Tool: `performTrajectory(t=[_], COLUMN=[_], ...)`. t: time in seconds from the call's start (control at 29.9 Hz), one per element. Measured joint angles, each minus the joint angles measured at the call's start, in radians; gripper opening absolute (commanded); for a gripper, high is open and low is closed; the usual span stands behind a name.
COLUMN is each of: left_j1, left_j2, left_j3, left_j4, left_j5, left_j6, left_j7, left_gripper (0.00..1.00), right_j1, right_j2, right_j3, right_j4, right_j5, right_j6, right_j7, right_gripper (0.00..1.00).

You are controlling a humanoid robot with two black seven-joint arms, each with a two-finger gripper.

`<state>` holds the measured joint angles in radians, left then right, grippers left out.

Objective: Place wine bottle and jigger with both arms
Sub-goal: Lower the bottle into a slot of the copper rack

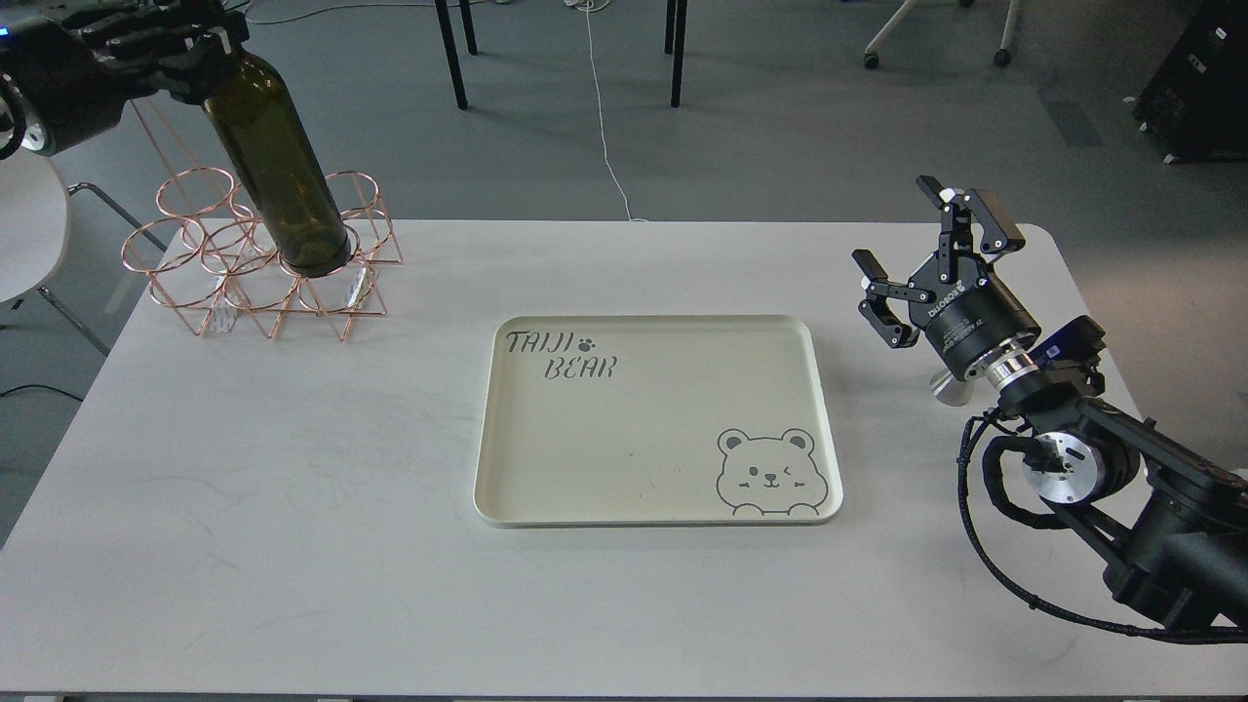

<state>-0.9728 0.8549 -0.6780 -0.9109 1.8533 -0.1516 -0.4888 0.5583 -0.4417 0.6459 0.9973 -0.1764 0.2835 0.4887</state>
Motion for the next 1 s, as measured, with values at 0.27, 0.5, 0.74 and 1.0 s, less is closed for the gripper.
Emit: performTrajectory(t=[0.27, 0.5, 0.74, 1.0], left_j1=[0.006, 0.015, 0.030, 0.054], left_j2=[-0.025, -0.040, -0.058, -0.059], left_j3=[0.009, 0.023, 0.037, 0.038], left_j4=[0.014, 0.023, 0.042, 0.047], left_j5=[-0.004, -0.006, -0.008, -0.008], left_j6=[0.000, 0.004, 0.006, 0.020], left_j7=[0.000, 0.001, 0.001, 0.000], left_gripper=[0.12, 0.19, 0.22, 0.28], right_j1=[0.000, -0.005, -0.008, -0.013], right_j2=[0.000, 0.000, 0.000, 0.000], right_j3=[0.000, 0.000, 0.000, 0.000], right_j4=[0.000, 0.000, 0.000, 0.000], right_j5=[0.000, 0.000, 0.000, 0.000], right_j6=[0.000, 0.000, 0.000, 0.000], right_j7=[0.000, 0.000, 0.000, 0.000], right_gripper=[0.99, 0.99, 0.99, 0.99])
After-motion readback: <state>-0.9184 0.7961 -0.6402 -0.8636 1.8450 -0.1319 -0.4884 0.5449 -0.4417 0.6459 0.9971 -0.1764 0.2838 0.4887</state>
